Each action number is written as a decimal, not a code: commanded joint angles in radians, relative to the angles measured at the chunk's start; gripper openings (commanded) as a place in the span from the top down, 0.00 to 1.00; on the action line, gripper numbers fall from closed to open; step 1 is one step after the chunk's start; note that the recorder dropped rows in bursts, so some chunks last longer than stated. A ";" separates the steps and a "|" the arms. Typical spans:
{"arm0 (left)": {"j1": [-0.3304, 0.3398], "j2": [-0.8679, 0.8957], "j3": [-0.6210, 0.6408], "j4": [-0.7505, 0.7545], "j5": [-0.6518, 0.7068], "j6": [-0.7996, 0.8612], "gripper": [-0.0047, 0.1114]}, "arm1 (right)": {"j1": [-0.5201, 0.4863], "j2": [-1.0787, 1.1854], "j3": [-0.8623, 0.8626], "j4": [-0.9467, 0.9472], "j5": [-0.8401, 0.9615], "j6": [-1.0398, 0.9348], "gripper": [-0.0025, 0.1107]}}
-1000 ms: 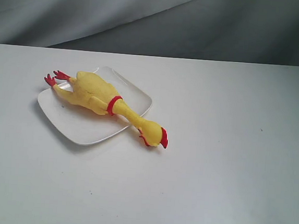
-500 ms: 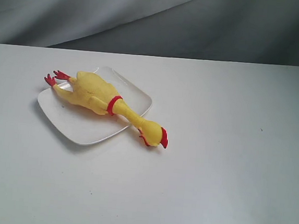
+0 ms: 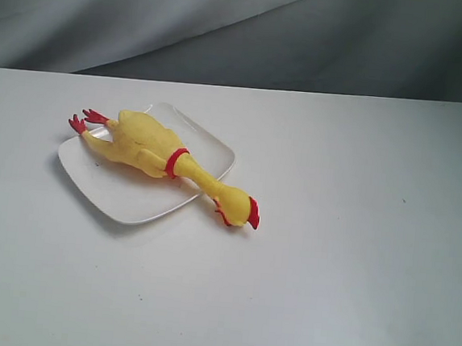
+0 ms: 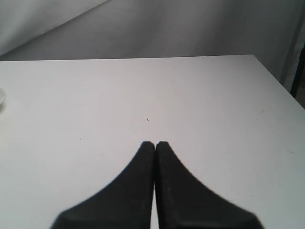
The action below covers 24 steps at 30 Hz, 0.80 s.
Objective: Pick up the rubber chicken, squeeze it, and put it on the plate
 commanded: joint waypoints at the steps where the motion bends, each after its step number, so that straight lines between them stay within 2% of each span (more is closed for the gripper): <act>1: 0.003 -0.002 0.005 -0.809 0.014 0.878 0.96 | -0.008 -0.002 0.004 -0.010 -0.001 -0.007 0.98; 4: 0.003 -0.002 0.005 -0.931 0.014 1.016 0.96 | -0.008 -0.002 0.004 -0.010 -0.001 -0.007 0.98; 17: 0.004 -0.002 0.036 -0.933 0.088 1.073 0.96 | -0.008 -0.002 0.004 -0.010 -0.001 -0.007 0.98; 24: 0.004 -0.002 0.048 -0.992 0.105 1.144 0.96 | -0.008 -0.002 0.004 -0.010 -0.001 -0.007 0.98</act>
